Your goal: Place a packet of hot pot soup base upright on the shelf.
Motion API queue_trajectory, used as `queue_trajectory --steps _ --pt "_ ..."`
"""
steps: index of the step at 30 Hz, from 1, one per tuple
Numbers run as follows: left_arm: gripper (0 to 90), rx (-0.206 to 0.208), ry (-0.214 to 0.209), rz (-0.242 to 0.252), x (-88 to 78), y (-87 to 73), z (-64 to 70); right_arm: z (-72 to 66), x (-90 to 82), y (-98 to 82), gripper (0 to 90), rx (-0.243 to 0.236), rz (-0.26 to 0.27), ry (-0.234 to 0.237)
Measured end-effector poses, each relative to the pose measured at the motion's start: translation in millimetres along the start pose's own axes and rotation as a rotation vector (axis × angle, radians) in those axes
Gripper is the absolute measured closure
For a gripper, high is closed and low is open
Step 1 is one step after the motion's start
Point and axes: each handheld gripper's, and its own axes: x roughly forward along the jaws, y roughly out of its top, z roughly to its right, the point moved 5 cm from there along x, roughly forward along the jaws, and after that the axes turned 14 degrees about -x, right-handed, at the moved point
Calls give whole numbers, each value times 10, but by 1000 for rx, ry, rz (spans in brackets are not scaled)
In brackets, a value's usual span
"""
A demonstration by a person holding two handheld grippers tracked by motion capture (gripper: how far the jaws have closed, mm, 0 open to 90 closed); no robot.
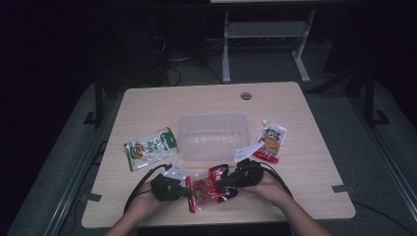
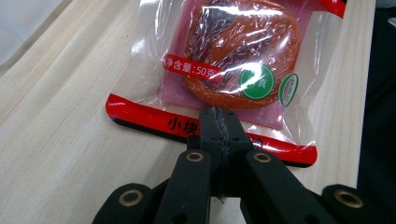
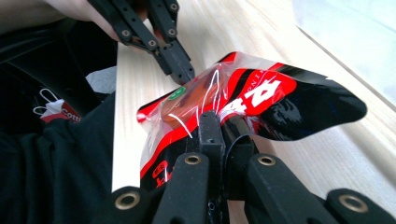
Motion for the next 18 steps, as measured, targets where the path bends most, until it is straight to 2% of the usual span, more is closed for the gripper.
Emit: queue_trajectory --steps 3,7,9,12,14,15,16,17,18 --pt "899 1 -4 2 1 0 -5 -14 -1 10 897 -7 17 16" --pt "899 0 4 4 -3 -2 -7 -56 -3 53 900 -9 67 33" --pt "899 -1 8 3 -3 -2 -2 -71 -5 69 900 -5 80 41" --pt "898 12 12 -4 -8 -3 2 -111 -7 106 900 -25 88 44" --pt "898 17 18 10 -24 11 14 -133 -18 126 900 -25 97 47" --pt "898 15 21 43 -46 36 19 -139 -37 148 900 -30 119 49" --pt "898 15 21 43 -46 36 19 -139 -37 148 900 -30 119 49" --pt "898 6 18 72 -74 57 29 -153 -71 181 900 -32 147 49" --pt "898 19 17 81 -108 72 22 -153 -71 181 900 -32 147 49"
